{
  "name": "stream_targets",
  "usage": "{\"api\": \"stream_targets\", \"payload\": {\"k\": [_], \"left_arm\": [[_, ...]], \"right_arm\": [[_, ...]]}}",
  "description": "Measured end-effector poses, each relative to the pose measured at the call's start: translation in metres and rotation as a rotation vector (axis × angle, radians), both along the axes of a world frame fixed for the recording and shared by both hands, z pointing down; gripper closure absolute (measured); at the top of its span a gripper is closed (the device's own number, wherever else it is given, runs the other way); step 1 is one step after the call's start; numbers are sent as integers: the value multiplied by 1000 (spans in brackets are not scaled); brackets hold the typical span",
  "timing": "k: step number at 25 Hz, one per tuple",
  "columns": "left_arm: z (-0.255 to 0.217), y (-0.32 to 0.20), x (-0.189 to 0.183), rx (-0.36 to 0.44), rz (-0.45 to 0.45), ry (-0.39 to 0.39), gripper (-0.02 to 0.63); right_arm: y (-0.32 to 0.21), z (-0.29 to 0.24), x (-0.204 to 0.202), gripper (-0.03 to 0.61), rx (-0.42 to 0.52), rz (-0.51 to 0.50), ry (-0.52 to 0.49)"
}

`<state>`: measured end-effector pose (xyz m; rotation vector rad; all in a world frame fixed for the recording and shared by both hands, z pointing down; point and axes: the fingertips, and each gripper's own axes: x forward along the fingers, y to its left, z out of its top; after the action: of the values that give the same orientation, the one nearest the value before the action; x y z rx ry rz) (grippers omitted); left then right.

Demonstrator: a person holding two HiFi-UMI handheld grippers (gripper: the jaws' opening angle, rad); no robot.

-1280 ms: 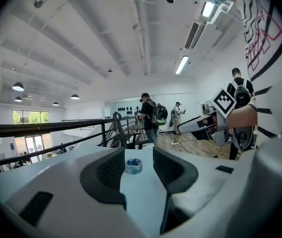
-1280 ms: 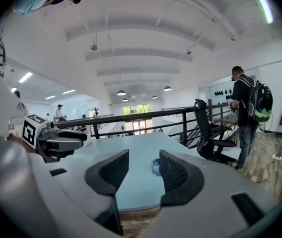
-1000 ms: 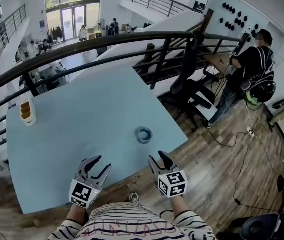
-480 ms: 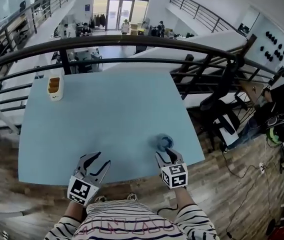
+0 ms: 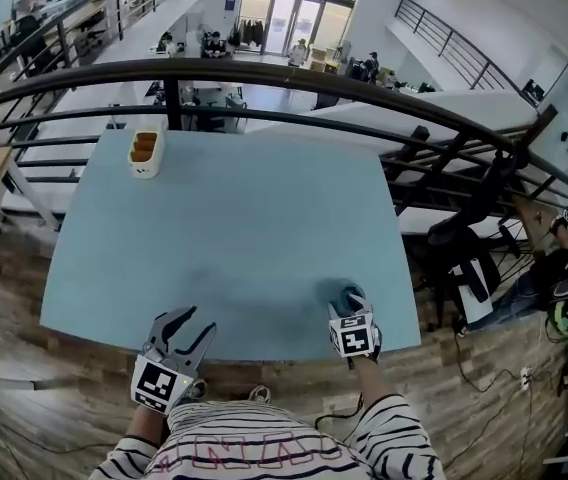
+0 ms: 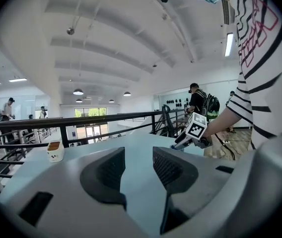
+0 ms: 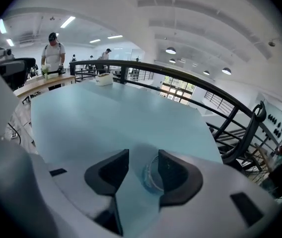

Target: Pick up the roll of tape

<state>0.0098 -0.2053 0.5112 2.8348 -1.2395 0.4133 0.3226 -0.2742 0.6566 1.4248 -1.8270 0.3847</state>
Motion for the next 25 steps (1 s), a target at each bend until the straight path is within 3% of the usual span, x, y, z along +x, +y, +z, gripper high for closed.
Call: {"api": "stream_targets", "payload": {"k": [8, 14, 18, 22, 25], "left_arm": [[3, 6, -7, -14, -57, -3, 460], [4, 7, -8, -22, -66, -14, 460], [3, 8, -8, -24, -71, -21, 460], [4, 8, -9, -29, -72, -30, 460], [5, 8, -11, -33, -69, -30, 460]], "right_arm": [[-15, 44, 16, 391, -142, 0, 31], [-18, 66, 14, 391, -252, -38, 30], [-20, 69, 15, 396, -292, -92, 89], [-15, 74, 18, 463, -382, -176, 184], [-5, 84, 9, 470, -452, -188, 124]]}}
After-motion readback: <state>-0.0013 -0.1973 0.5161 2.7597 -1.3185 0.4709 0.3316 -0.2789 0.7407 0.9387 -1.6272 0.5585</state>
